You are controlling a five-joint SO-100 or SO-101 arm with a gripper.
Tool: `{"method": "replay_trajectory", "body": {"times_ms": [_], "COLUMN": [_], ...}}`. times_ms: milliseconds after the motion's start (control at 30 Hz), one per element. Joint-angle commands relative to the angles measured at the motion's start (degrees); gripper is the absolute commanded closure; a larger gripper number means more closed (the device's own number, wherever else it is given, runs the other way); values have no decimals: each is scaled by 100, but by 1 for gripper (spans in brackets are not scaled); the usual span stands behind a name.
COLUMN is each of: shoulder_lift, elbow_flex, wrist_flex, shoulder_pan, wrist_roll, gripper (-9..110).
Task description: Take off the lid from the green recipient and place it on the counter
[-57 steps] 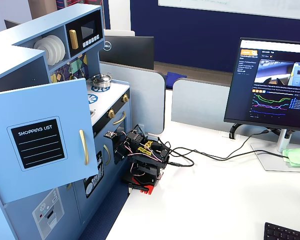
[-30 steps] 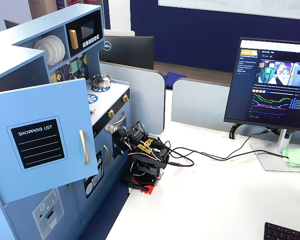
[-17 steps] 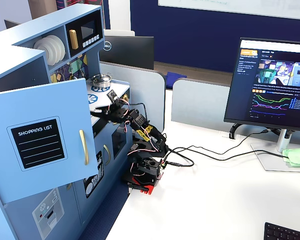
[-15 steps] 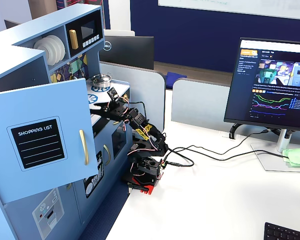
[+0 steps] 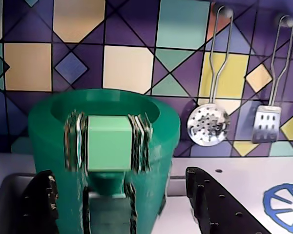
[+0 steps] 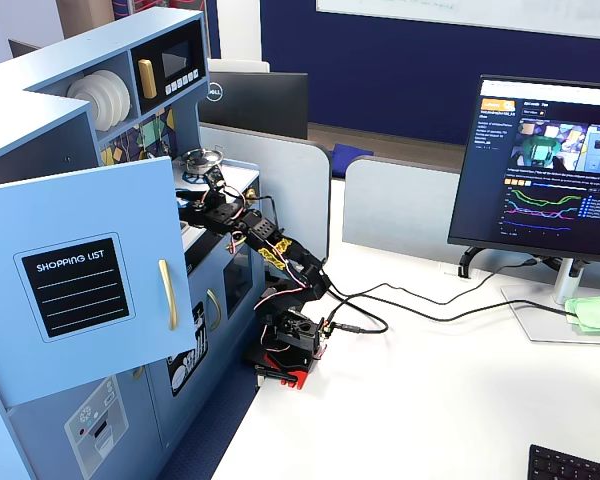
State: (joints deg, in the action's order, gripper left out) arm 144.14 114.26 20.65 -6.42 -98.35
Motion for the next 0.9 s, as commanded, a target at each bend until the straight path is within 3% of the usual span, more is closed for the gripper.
{"method": "replay_trajectory", "body": {"times_ms": [0,867], "shoulder_lift": [-448,-1934], "elbow_flex": [-712,-1907], "wrist_flex": [-167,-281], "shoulder_pan": [0,369], "wrist_roll": [149,360], "gripper": [73,77]}}
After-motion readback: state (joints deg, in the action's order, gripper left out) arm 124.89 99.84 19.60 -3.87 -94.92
